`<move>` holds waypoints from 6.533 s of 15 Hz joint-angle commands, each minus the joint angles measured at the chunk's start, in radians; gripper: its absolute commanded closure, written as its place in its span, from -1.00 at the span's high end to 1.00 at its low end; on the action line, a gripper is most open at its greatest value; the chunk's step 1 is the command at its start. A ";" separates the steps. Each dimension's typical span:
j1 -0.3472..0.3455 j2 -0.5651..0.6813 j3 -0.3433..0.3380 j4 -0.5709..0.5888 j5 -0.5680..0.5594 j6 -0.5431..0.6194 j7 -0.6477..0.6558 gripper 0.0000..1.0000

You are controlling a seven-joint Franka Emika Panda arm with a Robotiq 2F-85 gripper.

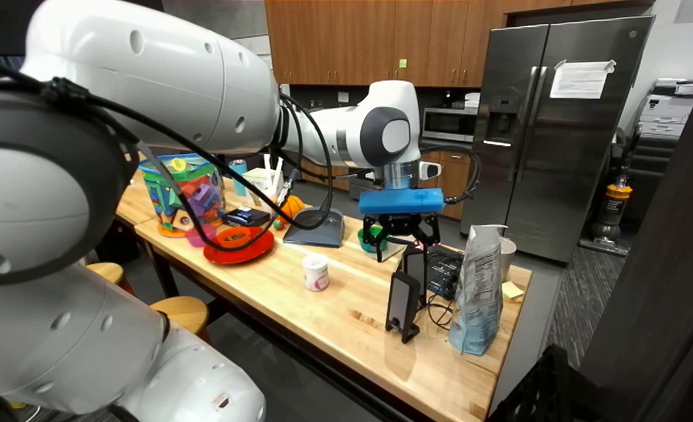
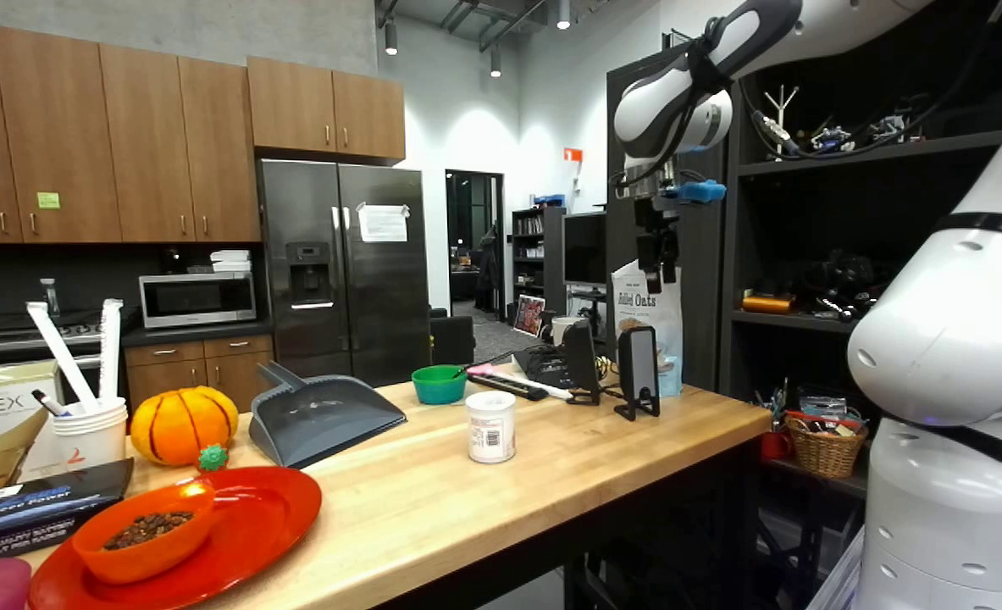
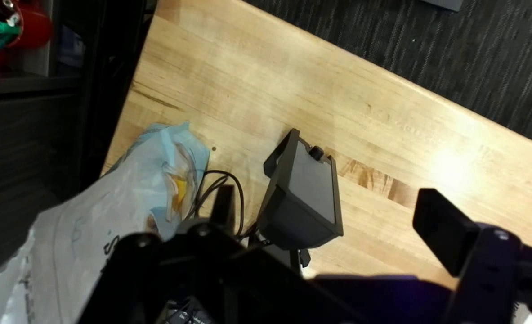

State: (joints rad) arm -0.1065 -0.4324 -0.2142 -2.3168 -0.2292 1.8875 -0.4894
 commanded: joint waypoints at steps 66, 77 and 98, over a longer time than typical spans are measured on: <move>0.248 0.440 0.361 -0.109 -0.003 0.652 0.469 1.00; 0.282 0.470 0.386 -0.040 -0.029 0.692 0.452 1.00; 0.246 0.261 0.353 -0.260 -0.107 0.293 0.498 1.00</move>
State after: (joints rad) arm 0.1389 -0.1726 0.1337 -2.5491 -0.3450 2.1437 0.0356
